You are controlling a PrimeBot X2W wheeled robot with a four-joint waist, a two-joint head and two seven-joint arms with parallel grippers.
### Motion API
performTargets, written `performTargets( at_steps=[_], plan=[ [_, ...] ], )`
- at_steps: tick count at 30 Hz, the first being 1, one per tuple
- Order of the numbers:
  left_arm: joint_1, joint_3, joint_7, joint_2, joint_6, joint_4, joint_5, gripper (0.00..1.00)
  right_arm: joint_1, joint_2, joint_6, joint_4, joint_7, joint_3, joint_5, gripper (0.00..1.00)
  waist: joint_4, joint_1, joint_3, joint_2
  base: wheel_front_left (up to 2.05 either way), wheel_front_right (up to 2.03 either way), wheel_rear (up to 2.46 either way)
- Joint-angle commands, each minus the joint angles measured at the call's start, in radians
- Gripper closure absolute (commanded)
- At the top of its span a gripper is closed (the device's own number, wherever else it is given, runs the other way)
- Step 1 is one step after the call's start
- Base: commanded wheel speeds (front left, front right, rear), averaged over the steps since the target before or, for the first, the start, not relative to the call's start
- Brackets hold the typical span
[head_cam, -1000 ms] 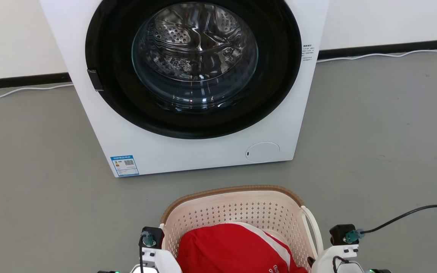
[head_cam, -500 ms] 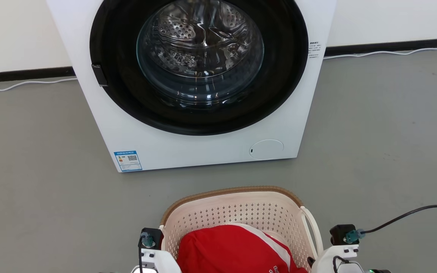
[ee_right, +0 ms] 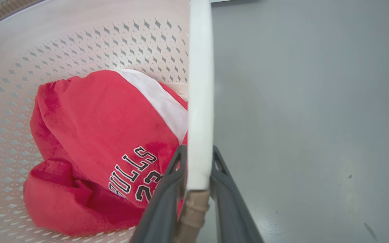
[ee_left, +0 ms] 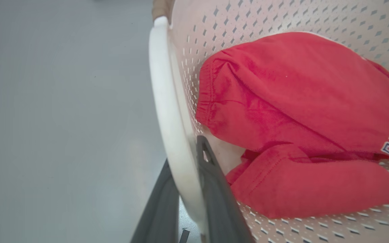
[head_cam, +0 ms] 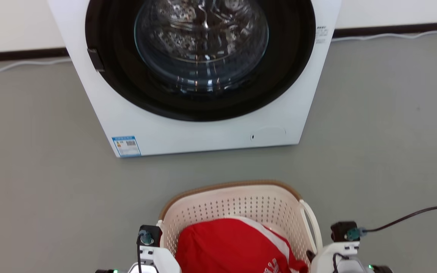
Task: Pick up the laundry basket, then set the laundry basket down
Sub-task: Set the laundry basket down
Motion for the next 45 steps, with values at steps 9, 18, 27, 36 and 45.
performTargets(
  at_steps=[9, 18, 27, 36, 45],
  plan=[
    [-0.128, 0.004, -0.056, 0.014, 0.022, 0.007, -0.007, 1.0, -0.132, 0.002, 0.015, -0.04, -0.115, 0.033, 0.029, 1.0, 0.006, 0.0001, 0.131, -0.0001, 0.0, 0.0, 0.0],
    [-0.193, 0.016, -0.115, 0.014, 0.045, 0.024, -0.015, 1.0, -0.195, 0.002, 0.015, -0.041, -0.177, 0.041, 0.054, 1.0, 0.012, 0.0001, 0.234, -0.0001, 0.0, 0.0, 0.0],
    [-0.296, 0.045, -0.206, 0.024, 0.07, 0.038, -0.014, 1.0, -0.28, 0.002, 0.015, -0.054, -0.215, 0.034, 0.056, 1.0, 0.018, 0.0001, 0.376, -0.0001, 0.0, 0.0, 0.0],
    [-0.433, 0.088, -0.237, 0.055, 0.105, 0.0, 0.021, 1.0, -0.377, 0.002, 0.015, -0.125, -0.216, -0.138, -0.093, 1.0, 0.029, 0.0001, 0.549, -0.0001, 0.0, 0.0, 0.0],
    [-0.493, 0.208, -0.238, 0.12, 0.178, -0.159, 0.145, 1.0, -0.381, 0.002, 0.015, -0.223, -0.216, -0.349, -0.313, 1.0, 0.035, 0.0001, 0.698, -0.0001, 0.0, 0.0, 0.0]
  ],
)
